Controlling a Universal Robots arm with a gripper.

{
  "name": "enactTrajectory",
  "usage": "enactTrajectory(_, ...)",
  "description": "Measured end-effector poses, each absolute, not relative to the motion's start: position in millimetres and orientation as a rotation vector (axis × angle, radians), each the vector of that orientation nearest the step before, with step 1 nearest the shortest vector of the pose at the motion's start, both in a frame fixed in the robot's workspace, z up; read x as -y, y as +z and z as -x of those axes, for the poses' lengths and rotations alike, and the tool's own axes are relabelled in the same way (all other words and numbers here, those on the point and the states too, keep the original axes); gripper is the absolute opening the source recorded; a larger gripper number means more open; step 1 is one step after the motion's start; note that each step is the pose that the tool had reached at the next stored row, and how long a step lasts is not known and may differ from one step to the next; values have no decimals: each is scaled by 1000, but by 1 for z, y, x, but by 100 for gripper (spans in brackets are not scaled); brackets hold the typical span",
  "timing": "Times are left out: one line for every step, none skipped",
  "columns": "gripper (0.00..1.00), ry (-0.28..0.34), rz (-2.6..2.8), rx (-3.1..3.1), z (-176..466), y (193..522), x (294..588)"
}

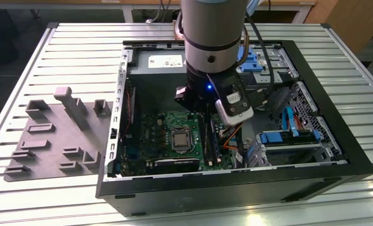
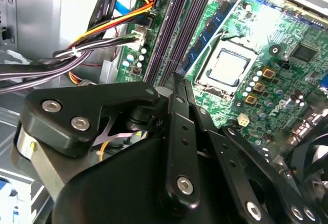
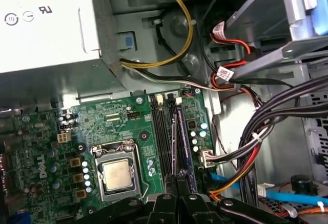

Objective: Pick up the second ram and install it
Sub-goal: 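Insert the second ram into the second slot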

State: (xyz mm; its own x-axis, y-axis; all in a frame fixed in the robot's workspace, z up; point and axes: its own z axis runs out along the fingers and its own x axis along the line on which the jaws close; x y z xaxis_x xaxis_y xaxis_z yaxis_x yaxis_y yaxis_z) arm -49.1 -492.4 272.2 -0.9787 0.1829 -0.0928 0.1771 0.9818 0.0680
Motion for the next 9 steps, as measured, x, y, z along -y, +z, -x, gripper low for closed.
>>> enactTrajectory(12, 91, -266, -3030, 49, 271, 492)
enactTrajectory(12, 91, -257, -3031, 49, 271, 492)
enactTrajectory(12, 92, -248, -3031, 49, 270, 492)
enactTrajectory(12, 92, -240, -3032, 49, 269, 492)
enactTrajectory(12, 93, -234, -3032, 49, 268, 492)
enactTrajectory(12, 93, -230, -3032, 49, 267, 492)
enactTrajectory(12, 93, -227, -3033, 49, 266, 492)
enactTrajectory(12, 93, -224, -3033, 49, 265, 492)
enactTrajectory(12, 93, -222, -3033, 49, 265, 492)
